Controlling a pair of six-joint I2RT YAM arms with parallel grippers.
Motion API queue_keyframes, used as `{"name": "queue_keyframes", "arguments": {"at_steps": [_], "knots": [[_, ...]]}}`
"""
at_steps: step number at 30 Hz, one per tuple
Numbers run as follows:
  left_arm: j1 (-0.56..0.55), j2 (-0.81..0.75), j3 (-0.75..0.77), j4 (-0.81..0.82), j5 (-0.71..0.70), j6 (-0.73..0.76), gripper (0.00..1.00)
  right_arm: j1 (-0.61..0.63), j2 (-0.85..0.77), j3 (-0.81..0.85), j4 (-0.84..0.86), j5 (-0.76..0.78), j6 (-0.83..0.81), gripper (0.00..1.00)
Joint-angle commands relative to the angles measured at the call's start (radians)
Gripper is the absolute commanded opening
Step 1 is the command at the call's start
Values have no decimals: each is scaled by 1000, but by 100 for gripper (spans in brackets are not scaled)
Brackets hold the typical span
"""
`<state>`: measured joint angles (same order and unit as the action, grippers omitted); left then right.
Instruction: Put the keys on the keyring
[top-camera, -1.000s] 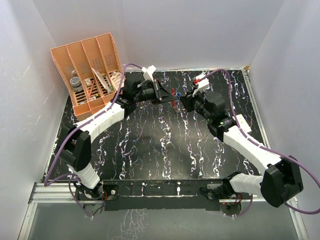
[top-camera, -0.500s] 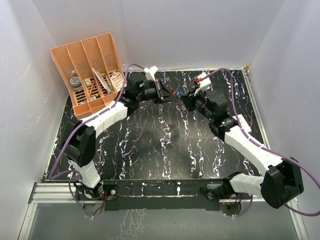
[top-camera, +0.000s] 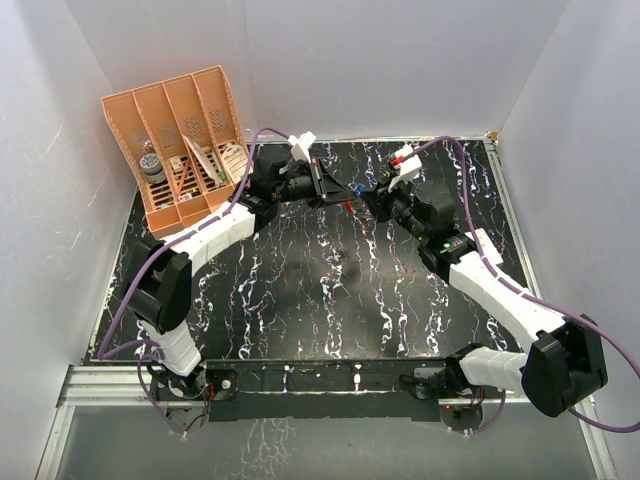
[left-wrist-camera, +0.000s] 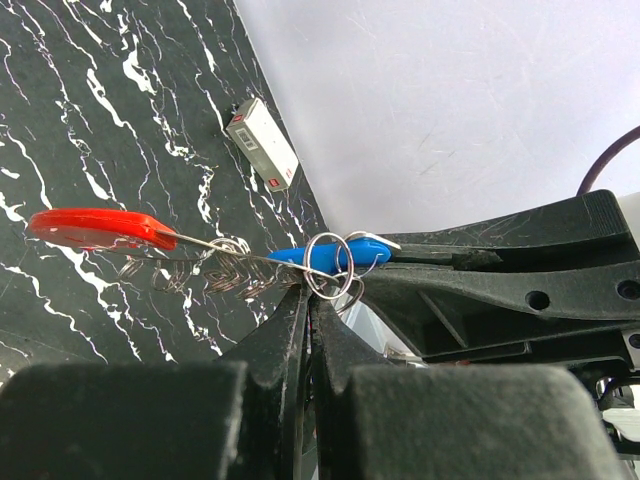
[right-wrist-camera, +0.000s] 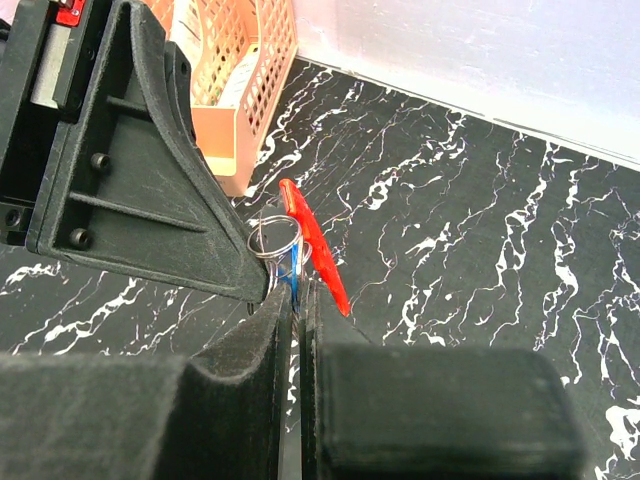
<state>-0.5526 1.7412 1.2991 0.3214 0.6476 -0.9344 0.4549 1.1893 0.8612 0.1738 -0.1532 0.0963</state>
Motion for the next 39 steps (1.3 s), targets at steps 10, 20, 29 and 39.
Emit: {"name": "queue_keyframes", "arguments": {"at_steps": [10,20,29,39], "knots": [[2,-59,75,43,145,47,0,8,-32,79,-76,-117,-91,0],[11,-1,62,190,371,76,0,8,-39,96,-109,-125,-89,0],[13,67,31,315,479,32,0,8,-30,115,-115,-107,-81,0],[13,92,24,345,497,28,0,8,-7,132,-114,-120,-75,0]]}}
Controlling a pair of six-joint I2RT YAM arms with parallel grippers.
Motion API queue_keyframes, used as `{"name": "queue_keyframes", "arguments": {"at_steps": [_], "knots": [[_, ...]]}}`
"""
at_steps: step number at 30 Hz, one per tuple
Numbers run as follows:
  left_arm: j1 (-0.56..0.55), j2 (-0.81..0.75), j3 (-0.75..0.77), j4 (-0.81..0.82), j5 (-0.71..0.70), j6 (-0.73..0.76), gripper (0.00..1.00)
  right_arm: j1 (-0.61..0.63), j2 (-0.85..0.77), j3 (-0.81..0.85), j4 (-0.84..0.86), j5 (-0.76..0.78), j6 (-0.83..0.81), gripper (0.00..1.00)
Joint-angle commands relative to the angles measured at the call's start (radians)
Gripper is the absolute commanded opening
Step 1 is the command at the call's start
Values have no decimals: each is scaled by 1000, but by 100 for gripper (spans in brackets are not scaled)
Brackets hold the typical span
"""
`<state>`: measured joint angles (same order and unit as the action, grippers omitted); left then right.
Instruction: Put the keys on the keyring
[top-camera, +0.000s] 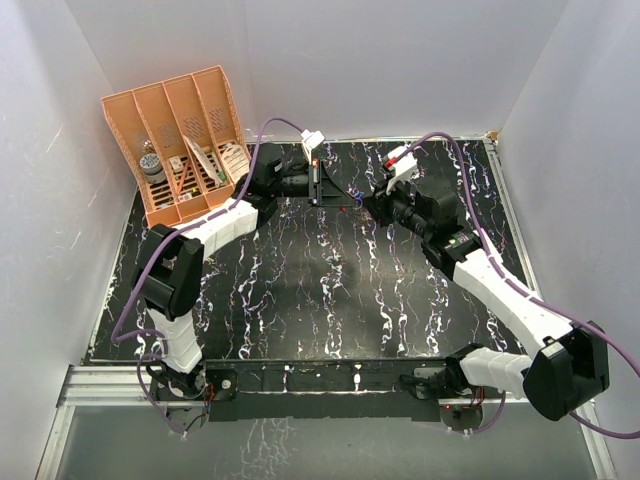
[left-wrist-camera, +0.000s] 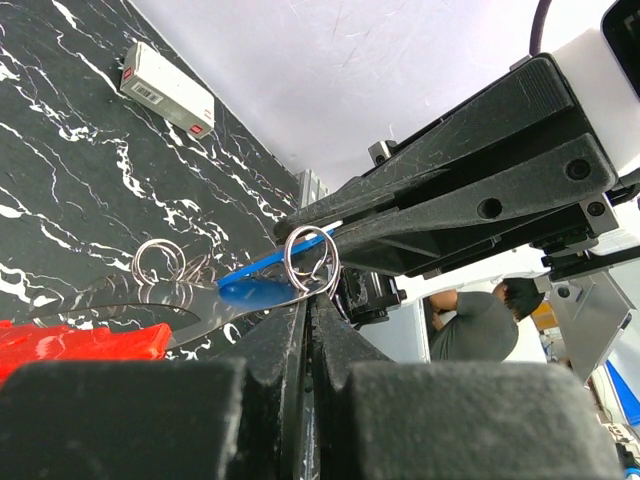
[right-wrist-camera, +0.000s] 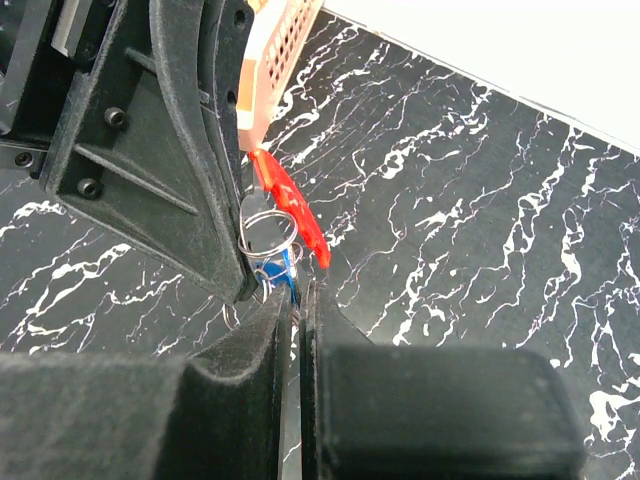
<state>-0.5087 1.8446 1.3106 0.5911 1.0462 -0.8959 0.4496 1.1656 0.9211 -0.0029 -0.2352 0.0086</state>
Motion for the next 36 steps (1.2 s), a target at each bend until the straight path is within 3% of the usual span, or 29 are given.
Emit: {"name": "queue_keyframes", "arguments": {"at_steps": [1,13,24,36], "knots": [[-30,-11,13,77,104,-11,0,14,18,73,65,-46,17,0],[-30,6,47,-43,136,53,0,14,78,170,1,-79,-9,0],[-31,37,155,-371,95,234,0,18,99,205,-49,-121,-50,0],[-31,52,233,-453,95,287,0,20,168,266,-126,-149,-64,0]]}}
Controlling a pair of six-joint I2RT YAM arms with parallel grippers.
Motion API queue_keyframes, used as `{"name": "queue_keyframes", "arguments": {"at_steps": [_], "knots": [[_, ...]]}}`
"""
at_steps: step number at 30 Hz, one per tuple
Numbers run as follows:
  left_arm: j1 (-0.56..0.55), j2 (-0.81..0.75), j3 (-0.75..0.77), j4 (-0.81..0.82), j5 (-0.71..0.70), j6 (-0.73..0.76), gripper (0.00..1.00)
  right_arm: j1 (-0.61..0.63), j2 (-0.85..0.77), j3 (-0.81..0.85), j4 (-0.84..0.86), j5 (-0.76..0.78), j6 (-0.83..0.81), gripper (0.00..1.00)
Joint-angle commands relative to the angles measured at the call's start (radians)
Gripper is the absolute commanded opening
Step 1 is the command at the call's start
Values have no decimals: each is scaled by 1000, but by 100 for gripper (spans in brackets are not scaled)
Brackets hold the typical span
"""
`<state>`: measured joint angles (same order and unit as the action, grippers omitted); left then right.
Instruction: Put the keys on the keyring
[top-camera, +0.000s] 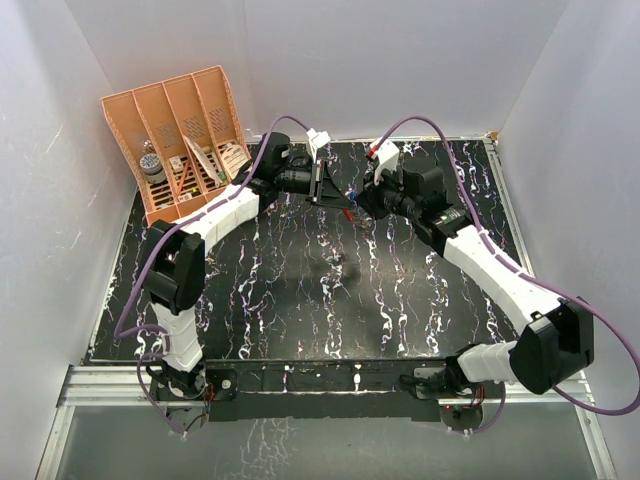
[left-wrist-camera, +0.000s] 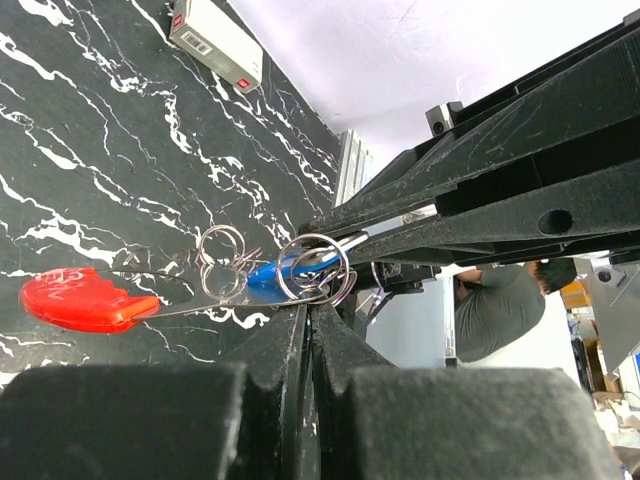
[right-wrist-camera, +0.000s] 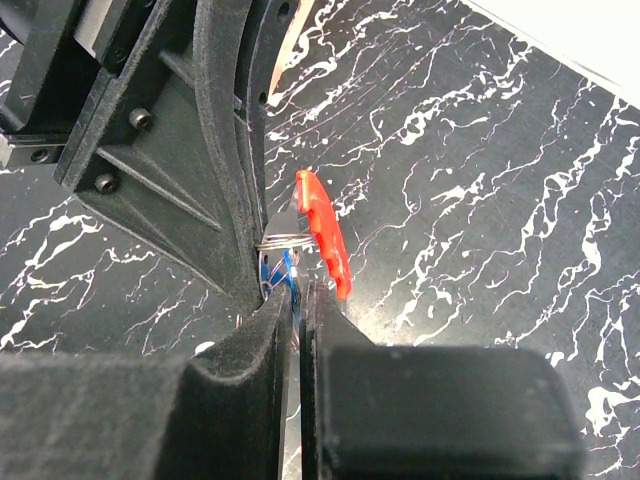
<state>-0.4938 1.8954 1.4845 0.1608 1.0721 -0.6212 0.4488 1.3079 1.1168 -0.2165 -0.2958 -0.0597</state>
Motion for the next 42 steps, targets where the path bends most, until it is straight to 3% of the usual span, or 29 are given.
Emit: {"name": "queue_keyframes", "arguments": {"at_steps": [1,17,28,42], "knots": [[-45,0,63,-25,67,15,0,21,34,75,81,-93,4,0],[-46,26,156,-107,80,34,0,24,128,149,12,-149,-29,0],[-36,48,249,-330,75,187,0,22,282,375,-221,-277,-133,0],[-33,132,395,-674,10,376,0,23,336,466,-314,-268,-183,0]]}}
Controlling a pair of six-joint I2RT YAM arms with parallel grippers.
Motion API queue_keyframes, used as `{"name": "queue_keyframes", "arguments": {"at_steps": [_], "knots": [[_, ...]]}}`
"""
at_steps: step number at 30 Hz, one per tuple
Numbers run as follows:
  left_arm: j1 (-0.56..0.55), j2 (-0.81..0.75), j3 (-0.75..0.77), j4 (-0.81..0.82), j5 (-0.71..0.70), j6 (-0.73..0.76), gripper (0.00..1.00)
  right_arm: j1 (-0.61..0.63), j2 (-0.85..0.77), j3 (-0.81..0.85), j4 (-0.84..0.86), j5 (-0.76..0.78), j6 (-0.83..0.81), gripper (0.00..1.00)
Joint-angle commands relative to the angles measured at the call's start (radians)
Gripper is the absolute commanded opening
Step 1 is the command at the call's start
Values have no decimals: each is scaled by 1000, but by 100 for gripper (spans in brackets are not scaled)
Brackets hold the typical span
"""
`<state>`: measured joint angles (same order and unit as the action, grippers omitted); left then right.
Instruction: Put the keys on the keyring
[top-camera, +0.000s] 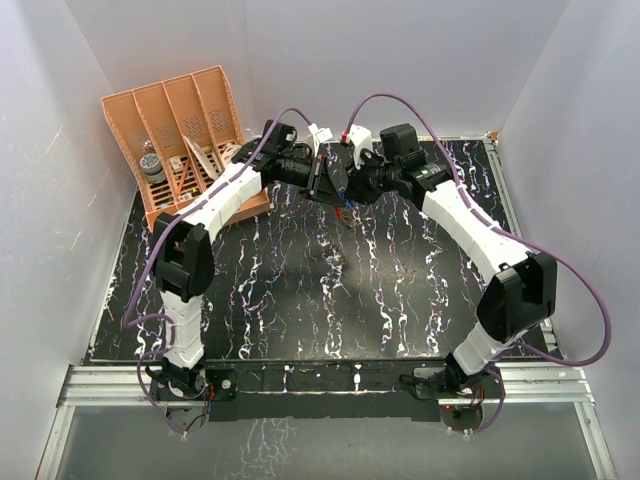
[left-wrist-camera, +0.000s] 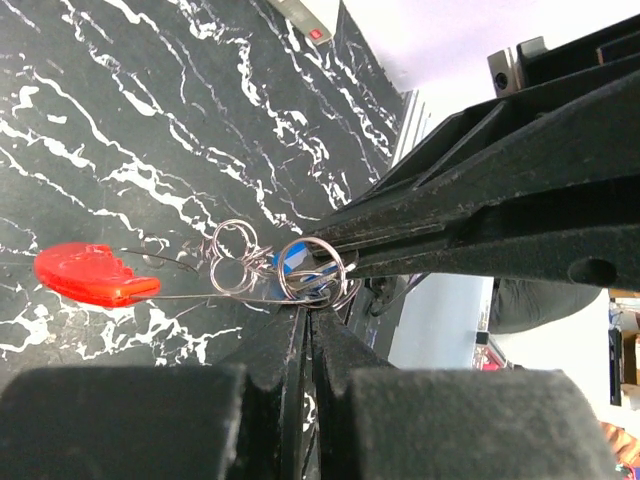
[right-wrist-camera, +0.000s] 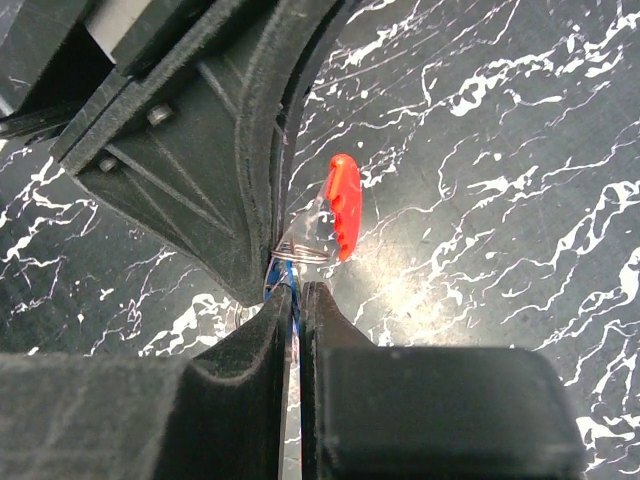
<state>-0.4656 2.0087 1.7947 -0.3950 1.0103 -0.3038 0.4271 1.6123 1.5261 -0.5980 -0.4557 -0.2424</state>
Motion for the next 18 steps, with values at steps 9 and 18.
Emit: {"name": "queue_keyframes", "arguments": {"at_steps": [9,18], "knots": [[-61,76,131,-242,-87,75,0,54,-96,-75,200,-46,0,0],[-62,107,168,-315,-217,88,0,55,-156,-112,197,-17,-6,0]]}}
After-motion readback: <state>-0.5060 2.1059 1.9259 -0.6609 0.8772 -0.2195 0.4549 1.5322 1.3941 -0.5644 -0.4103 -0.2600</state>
